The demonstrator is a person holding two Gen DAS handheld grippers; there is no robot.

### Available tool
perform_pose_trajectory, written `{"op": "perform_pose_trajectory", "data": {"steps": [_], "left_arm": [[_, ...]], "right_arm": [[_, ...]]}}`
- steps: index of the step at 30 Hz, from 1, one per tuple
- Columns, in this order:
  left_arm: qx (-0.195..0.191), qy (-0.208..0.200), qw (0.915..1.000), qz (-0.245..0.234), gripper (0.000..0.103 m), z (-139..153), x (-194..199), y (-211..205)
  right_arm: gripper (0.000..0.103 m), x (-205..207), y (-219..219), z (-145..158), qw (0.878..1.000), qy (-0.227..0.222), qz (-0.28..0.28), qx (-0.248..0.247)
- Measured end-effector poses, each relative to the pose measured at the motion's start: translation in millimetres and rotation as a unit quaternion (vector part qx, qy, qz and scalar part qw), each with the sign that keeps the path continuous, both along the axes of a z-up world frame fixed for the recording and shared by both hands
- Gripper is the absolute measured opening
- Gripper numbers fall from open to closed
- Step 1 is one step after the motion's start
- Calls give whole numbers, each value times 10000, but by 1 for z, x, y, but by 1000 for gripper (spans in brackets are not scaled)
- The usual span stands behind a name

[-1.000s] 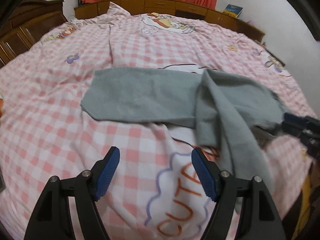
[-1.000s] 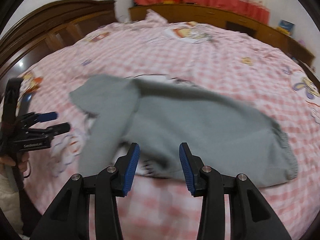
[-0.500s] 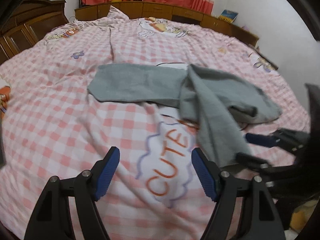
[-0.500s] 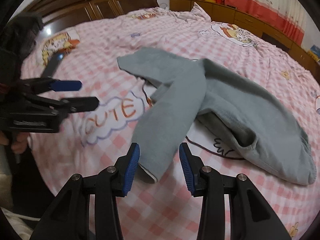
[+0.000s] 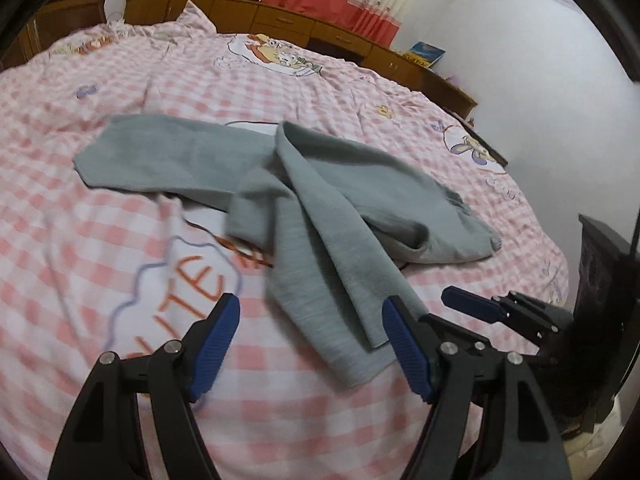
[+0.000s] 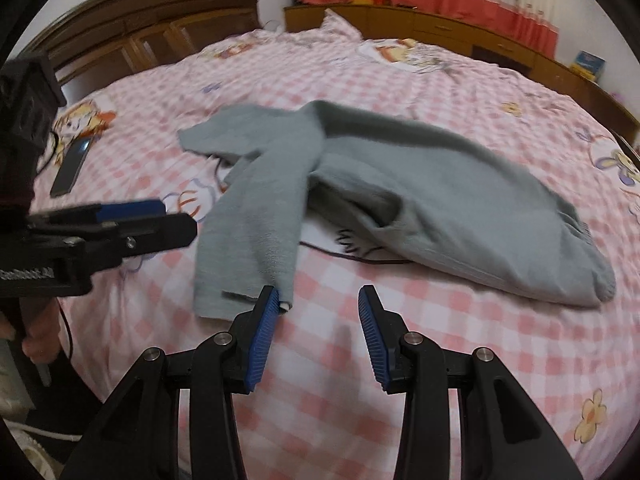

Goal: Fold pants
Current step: 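Move the left gripper to the folded leg and close on it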

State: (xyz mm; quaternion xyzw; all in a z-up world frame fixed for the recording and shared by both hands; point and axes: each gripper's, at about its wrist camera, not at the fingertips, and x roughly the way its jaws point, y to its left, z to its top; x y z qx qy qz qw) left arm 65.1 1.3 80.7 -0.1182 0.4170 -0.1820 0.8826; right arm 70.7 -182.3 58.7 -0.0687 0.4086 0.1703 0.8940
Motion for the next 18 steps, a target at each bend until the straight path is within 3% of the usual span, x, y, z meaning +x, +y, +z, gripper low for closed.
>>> {"op": "perform_pose_trajectory", "data": {"steps": [6, 12, 16, 17, 18], "left_arm": [[-47, -42, 9999, -141, 77, 0, 3, -21], [496, 147, 9986, -113, 77, -14, 14, -48], [335, 166, 9993, -52, 76, -20, 26, -57], [283, 178, 9994, -47, 74, -21, 28, -58], [247, 195, 9995, -40, 66, -24, 30, -60]], "right_arm": [[42, 2, -25, 2, 9995, -135, -255, 161], [42, 32, -48, -5, 9954, -282, -673, -621], [42, 57, -69, -4, 9917, -404, -1050, -614], [42, 60, -73, -4, 9910, -424, -1131, -576], [42, 67, -77, -5, 9895, -442, -1274, -513]]}}
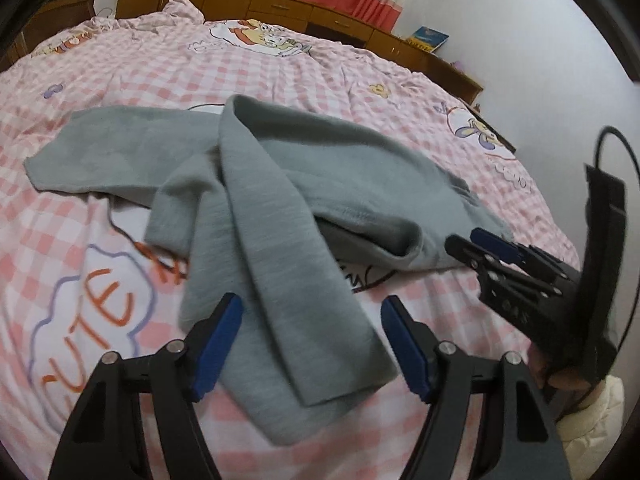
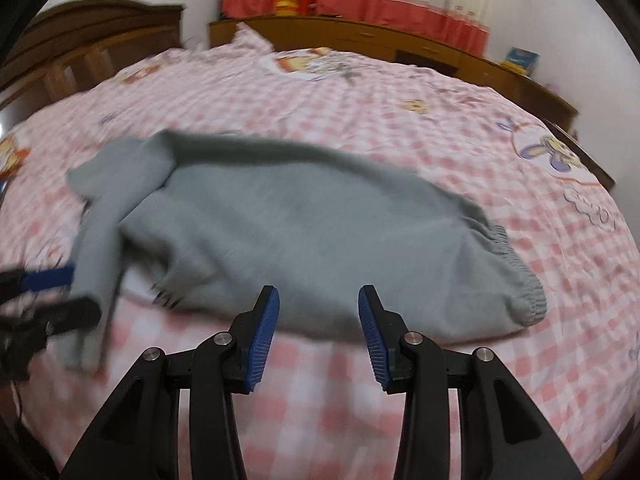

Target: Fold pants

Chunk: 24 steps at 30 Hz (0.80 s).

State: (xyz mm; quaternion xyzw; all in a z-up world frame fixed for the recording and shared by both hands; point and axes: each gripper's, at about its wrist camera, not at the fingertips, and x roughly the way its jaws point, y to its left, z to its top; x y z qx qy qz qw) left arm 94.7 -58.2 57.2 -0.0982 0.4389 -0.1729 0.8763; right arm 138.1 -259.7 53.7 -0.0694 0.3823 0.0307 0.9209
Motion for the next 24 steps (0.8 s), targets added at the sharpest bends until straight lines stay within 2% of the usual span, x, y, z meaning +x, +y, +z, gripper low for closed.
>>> {"op": "perform_pose_trajectory", "data": {"steps": [1, 2, 3, 4, 5, 7, 10, 12, 16, 22, 24], "left_arm": [[25, 34, 10000, 20, 47, -3, 2, -2], [82, 76, 9999, 32, 36, -4, 4, -3], [166, 124, 9998, 19, 20, -6, 6, -5], [184, 133, 9997, 5, 13, -5, 5, -4], [178, 119, 9998, -19, 10, -2, 5, -1], [258, 20, 9997, -13, 7, 9, 5, 5], [760, -276, 9967, 5, 7, 36, 13, 19], [1105, -527, 9924, 121, 7, 57, 28, 35], [1437, -840, 9854, 364, 7, 84, 59, 72], [1895, -774, 9780, 411, 7, 79, 117, 116], [1898, -688, 9782, 482, 7, 72, 132, 134]], "right_arm": [[42, 5, -3, -2, 10000, -14, -87, 35], [42, 8, -5, -4, 9999, -12, -147, 69], [42, 15, -7, -9, 9996, 25, -221, 168], [42, 20, -8, -12, 9994, 66, -242, 236], [42, 25, -9, -18, 9989, 156, -287, 348], [42, 27, -10, -28, 9982, 263, -333, 421], [42, 25, -10, -38, 9980, 241, -363, 451], [42, 23, -12, -37, 9973, 205, -414, 572], [43, 22, -13, -37, 9956, 228, -530, 734], [43, 22, -2, -34, 9970, 258, -513, 512], [42, 21, 2, -31, 9972, 285, -448, 523]]}}
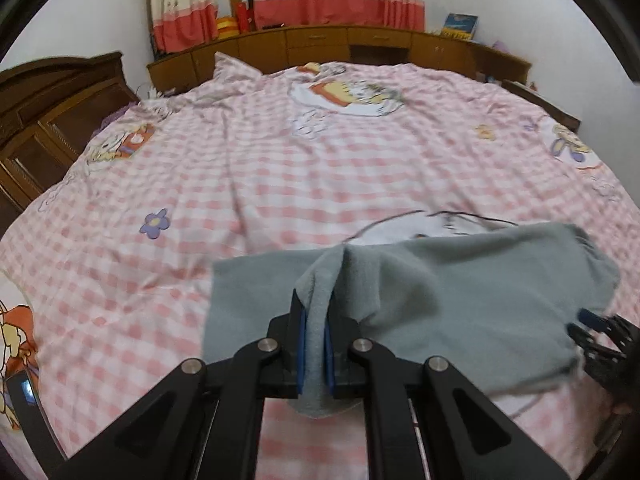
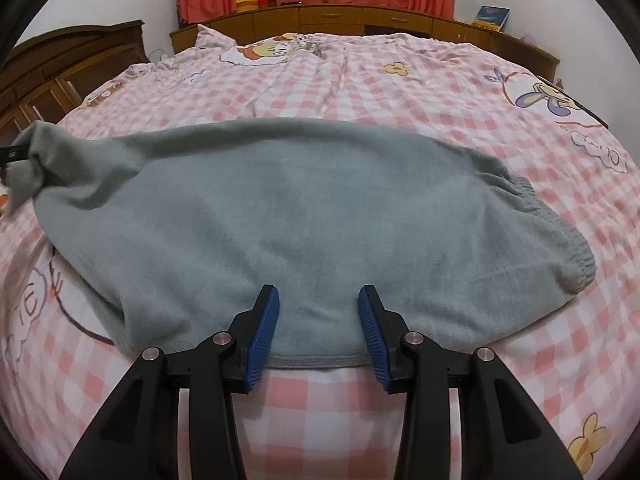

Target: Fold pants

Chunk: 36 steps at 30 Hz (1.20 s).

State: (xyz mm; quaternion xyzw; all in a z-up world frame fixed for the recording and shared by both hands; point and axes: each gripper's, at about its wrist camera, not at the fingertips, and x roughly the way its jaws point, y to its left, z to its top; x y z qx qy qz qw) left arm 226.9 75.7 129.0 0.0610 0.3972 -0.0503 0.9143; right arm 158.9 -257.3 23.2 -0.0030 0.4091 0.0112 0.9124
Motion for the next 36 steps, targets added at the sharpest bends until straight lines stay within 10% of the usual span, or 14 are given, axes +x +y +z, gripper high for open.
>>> {"op": "perform_pose_trajectory", "data": {"steps": [11, 16, 24, 36], "left_arm": [[-172, 701, 9969, 314, 23, -65, 50, 48], [-455, 516, 9951, 710, 60, -60, 32, 67], [-1138, 333, 9868, 1101, 63, -42, -15, 97], [-1363, 284, 9903, -3, 64, -51, -16, 18]], "right_arm": [[42, -8, 38, 2, 9960, 122, 598, -645], [42, -9, 49, 8, 9924, 84, 734, -979], [42, 10, 90, 33, 9872, -14, 1340, -864], [42, 42, 123, 35, 9866, 364, 1470, -613]]}}
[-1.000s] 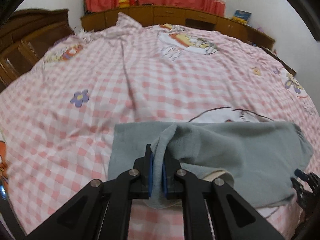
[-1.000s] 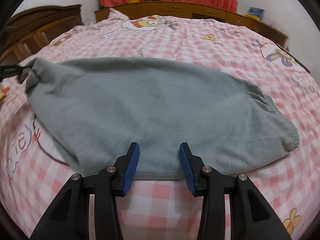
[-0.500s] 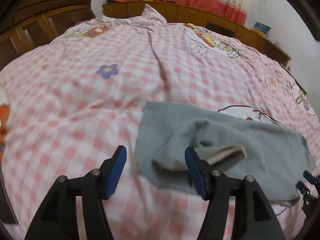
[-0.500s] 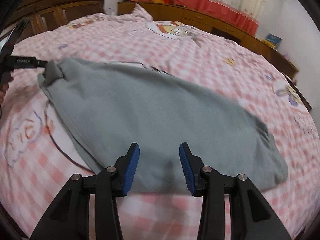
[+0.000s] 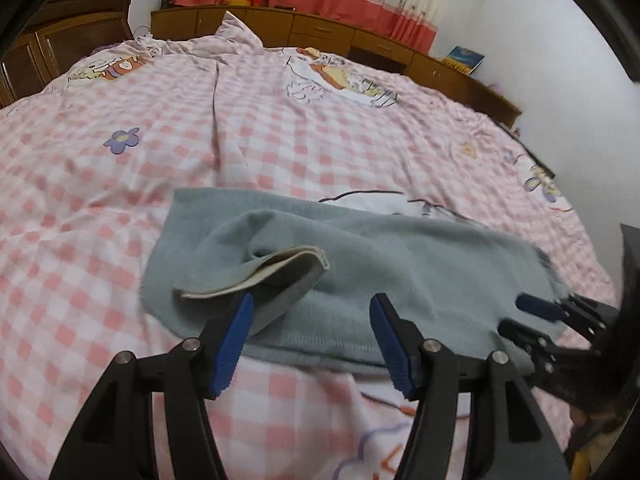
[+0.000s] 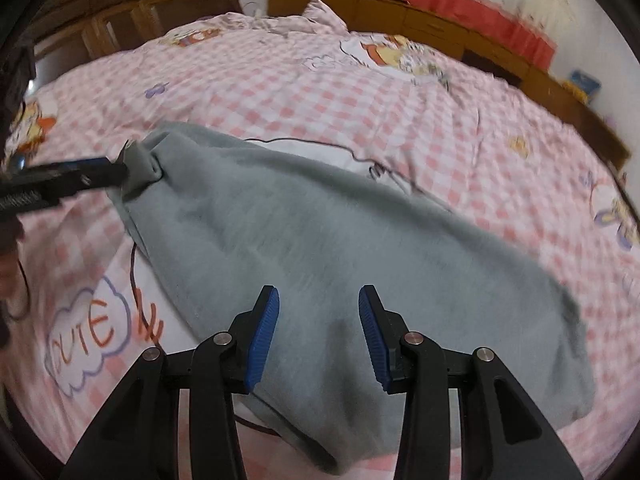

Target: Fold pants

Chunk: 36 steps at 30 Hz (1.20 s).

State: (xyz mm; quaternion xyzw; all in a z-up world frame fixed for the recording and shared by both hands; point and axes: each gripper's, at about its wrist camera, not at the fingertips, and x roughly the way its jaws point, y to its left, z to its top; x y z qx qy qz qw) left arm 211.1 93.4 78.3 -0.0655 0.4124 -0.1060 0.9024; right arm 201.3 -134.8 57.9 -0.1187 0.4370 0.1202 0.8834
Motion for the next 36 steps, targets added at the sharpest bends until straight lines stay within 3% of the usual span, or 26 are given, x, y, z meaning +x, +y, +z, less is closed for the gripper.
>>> {"op": "perform_pose_trajectory", "data": {"steps": [3, 6, 12, 20, 21, 22, 24, 30, 35, 36], "left_arm": [[214, -206, 9995, 74, 64, -10, 11, -4], [179, -91, 9993, 330, 63, -22, 18, 11], [-334, -16, 9941, 1031, 62, -23, 17, 56], [-867, 11, 9880, 1276, 62, -25, 16, 79], [-913, -41, 9875, 1285, 56, -23, 15, 80], [-955, -85, 9872, 1275, 32, -22, 14, 81], [-1017, -34, 9872, 1232, 12, -21, 14, 82], [-1121, 92, 9855, 1273, 12, -24, 12, 87], [-1184, 258, 9823, 1426, 11, -29, 13, 97], [-1196, 268, 9818, 1451, 10, -30, 13, 99]], "right_arm": [[42, 2, 4, -14, 9997, 224, -32, 42], [42, 3, 9, -21, 9997, 250, 41, -64], [42, 13, 17, -18, 9991, 316, 268, -3], [42, 63, 66, 11, 9928, 423, 1000, 508], [42, 71, 75, 12, 9915, 458, 1097, 521], [42, 79, 84, 12, 9902, 522, 1179, 540], [42, 97, 105, 10, 9878, 668, 1298, 551], [42, 134, 161, -8, 9799, 1081, 1604, 480], [41, 141, 191, -23, 9796, 1030, 1719, 111], [30, 139, 195, -26, 9800, 971, 1739, 3]]}}
